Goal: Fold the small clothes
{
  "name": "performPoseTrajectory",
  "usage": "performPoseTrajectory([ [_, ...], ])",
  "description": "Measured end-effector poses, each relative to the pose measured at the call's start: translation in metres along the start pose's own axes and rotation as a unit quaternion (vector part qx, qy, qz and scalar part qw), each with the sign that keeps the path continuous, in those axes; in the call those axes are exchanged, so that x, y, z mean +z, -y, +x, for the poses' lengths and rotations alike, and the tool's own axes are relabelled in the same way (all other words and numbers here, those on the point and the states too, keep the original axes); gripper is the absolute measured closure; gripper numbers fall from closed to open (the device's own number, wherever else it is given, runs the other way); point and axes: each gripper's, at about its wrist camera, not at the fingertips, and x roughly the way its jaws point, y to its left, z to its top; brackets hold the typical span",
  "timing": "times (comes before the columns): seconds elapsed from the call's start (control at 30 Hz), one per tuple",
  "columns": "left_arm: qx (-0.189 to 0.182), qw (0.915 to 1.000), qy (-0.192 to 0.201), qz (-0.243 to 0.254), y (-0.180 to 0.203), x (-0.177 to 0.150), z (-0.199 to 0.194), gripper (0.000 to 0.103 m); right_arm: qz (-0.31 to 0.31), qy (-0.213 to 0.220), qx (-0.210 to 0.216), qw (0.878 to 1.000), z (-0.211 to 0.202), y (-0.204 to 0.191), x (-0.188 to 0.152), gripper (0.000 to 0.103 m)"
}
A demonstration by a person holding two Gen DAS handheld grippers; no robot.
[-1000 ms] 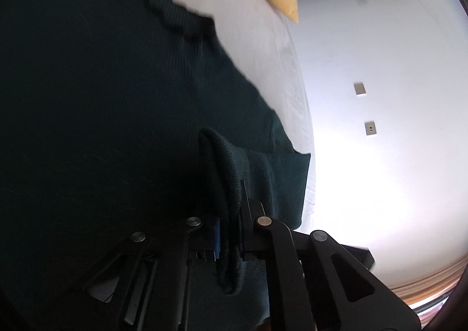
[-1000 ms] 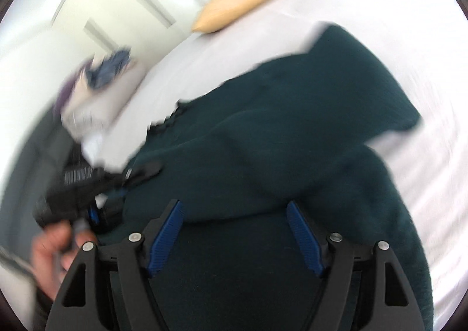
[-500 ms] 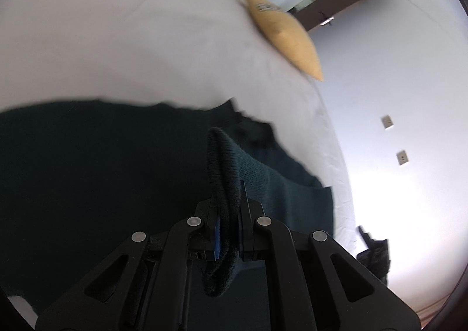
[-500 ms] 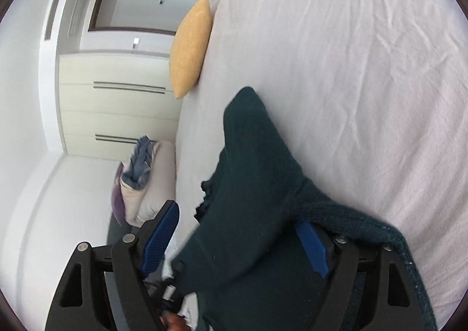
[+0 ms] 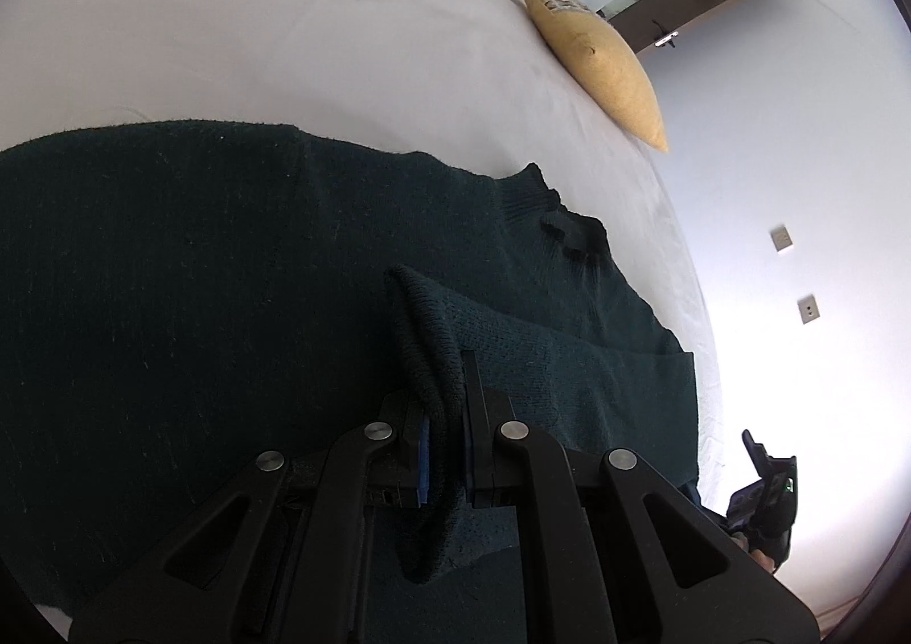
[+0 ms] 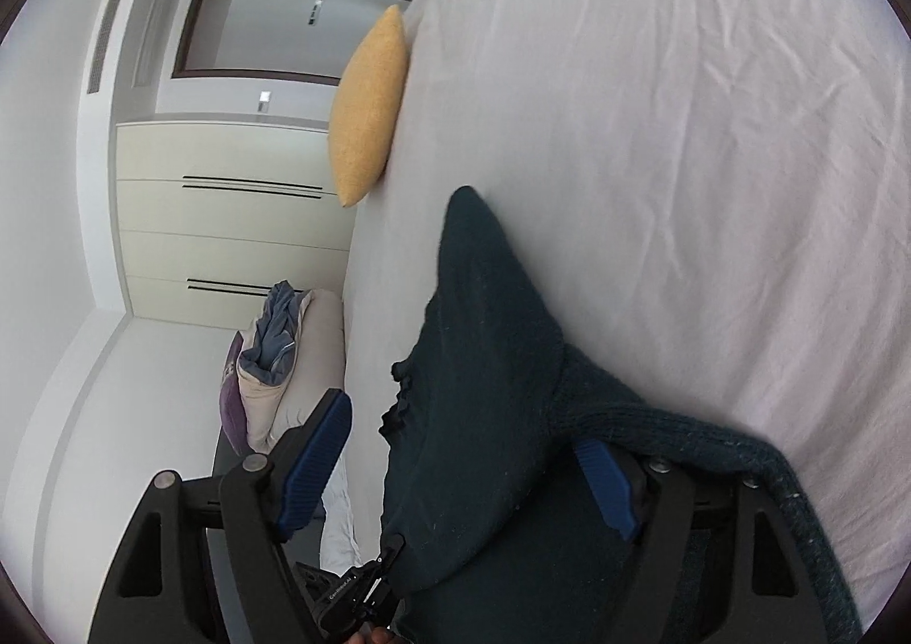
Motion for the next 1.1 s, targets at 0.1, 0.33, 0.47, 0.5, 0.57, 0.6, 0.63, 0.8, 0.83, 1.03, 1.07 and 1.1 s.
performPoseTrajectory([
  [0.1, 0.001, 1.0, -0.005, 0.002, 0.015, 0.0, -0.003, 0.097, -0.028, -0.02, -0.02, 0.999, 0.003, -0.005, -0.004, 0.026],
  [0.33, 0.012, 0.9996, -0.005, 0.025, 0.022, -0.011, -0.016, 0.096, -0.049, -0.016, -0.05, 0.997, -0.028, -0.015, -0.01, 0.026],
  [0.47, 0.011, 0.9997, 0.008, 0.019, 0.018, -0.013, -0.023, 0.096, -0.064, 0.001, -0.054, 0.996, -0.044, -0.028, -0.006, 0.024],
  [0.5, 0.012, 0.9997, 0.012, 0.016, 0.017, -0.011, -0.026, 0.096, -0.073, 0.003, -0.055, 0.996, -0.046, -0.033, -0.004, 0.024],
  [0.57, 0.014, 0.9996, 0.016, 0.016, 0.015, -0.009, -0.029, 0.096, -0.089, 0.007, -0.051, 0.995, -0.049, -0.043, -0.002, 0.023],
  [0.6, 0.015, 0.9997, 0.013, 0.017, 0.014, -0.008, -0.028, 0.096, -0.097, 0.009, -0.05, 0.994, -0.049, -0.047, 0.0, 0.022],
  [0.63, 0.017, 0.9997, 0.011, 0.015, 0.013, -0.008, -0.028, 0.096, -0.105, 0.009, -0.05, 0.993, -0.047, -0.051, 0.003, 0.021],
  [0.8, 0.012, 0.9999, 0.008, 0.0, 0.005, -0.006, -0.027, 0.095, -0.14, -0.025, -0.042, 0.989, -0.012, -0.068, 0.013, 0.021],
  [0.83, 0.012, 0.9999, 0.005, -0.001, 0.005, -0.006, -0.028, 0.095, -0.14, -0.037, -0.036, 0.989, -0.005, -0.07, 0.015, 0.021],
  [1.03, 0.123, 0.9892, 0.077, 0.019, 0.027, -0.017, -0.076, 0.092, -0.151, -0.093, -0.006, 0.984, 0.046, -0.082, 0.047, 0.021],
  [1.07, 0.128, 0.9855, 0.101, 0.046, 0.039, -0.02, -0.083, 0.092, -0.151, -0.102, -0.003, 0.983, 0.055, -0.083, 0.053, 0.021],
  [1.1, 0.126, 0.984, 0.108, 0.066, 0.049, -0.022, -0.083, 0.092, -0.15, -0.105, -0.008, 0.983, 0.063, -0.083, 0.058, 0.021],
])
